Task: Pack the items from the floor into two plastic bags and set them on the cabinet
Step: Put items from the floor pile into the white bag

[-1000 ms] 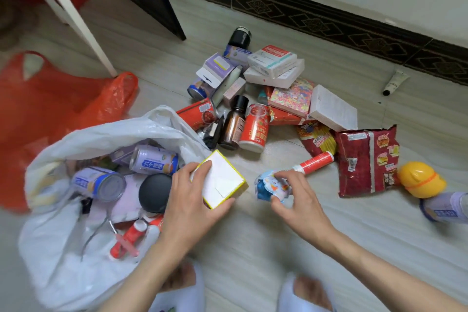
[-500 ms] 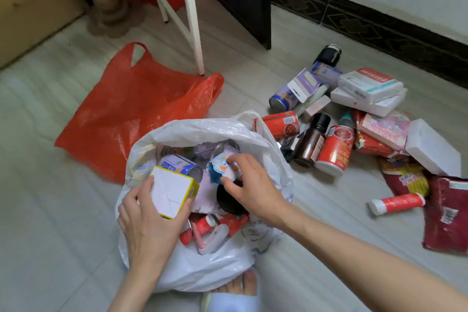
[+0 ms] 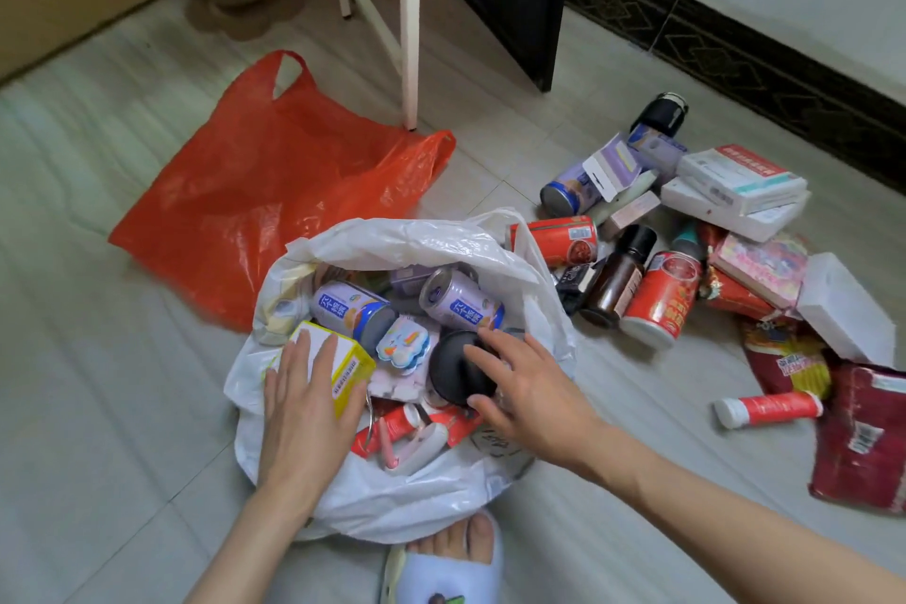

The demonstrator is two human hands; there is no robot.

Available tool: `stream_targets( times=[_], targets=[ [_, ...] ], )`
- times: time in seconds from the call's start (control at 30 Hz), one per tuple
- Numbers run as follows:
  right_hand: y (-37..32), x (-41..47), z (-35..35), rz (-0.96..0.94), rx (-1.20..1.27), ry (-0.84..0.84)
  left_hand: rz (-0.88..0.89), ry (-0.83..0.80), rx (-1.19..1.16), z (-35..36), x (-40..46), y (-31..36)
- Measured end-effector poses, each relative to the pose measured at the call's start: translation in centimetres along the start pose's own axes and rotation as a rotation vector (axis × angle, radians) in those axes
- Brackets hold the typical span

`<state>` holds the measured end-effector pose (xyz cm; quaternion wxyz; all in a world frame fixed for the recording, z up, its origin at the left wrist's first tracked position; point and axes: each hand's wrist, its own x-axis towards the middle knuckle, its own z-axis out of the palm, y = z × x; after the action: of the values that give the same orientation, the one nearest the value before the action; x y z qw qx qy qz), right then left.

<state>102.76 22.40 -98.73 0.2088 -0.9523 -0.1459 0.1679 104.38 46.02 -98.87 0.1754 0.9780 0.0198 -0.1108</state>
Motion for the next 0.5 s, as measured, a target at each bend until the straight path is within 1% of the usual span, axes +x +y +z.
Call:
stream_targets(
  times=[0.1, 0.2, 0.33, 0.4, 0.5],
  targets=[
    [1.6, -2.0, -1.4, 0.008, -0.041, 0.032, 0.212, 0.015, -0.045, 0.0, -0.8, 2.9],
    [4.3, -4.6, -2.6, 0.090, -0.067, 0.093, 0.421, -0.013, -0.019, 0.9, -0.9, 7.0],
    [8.8, -8.6, -3.1, 0.303, -0.058, 0.162, 0.599, -0.100, -0.044, 2.8, -1.1, 12.9],
    [11.2, -10.7, -2.6, 0.425, -0.059, 0.184, 0.727, -0.120, 0.000, 4.1, -1.1, 15.5],
    [14.3, -14.0, -1.4, 0.588, -0.081, 0.133, 0.861, -0.202, 0.097, 5.9, -0.4, 19.0]
  ],
)
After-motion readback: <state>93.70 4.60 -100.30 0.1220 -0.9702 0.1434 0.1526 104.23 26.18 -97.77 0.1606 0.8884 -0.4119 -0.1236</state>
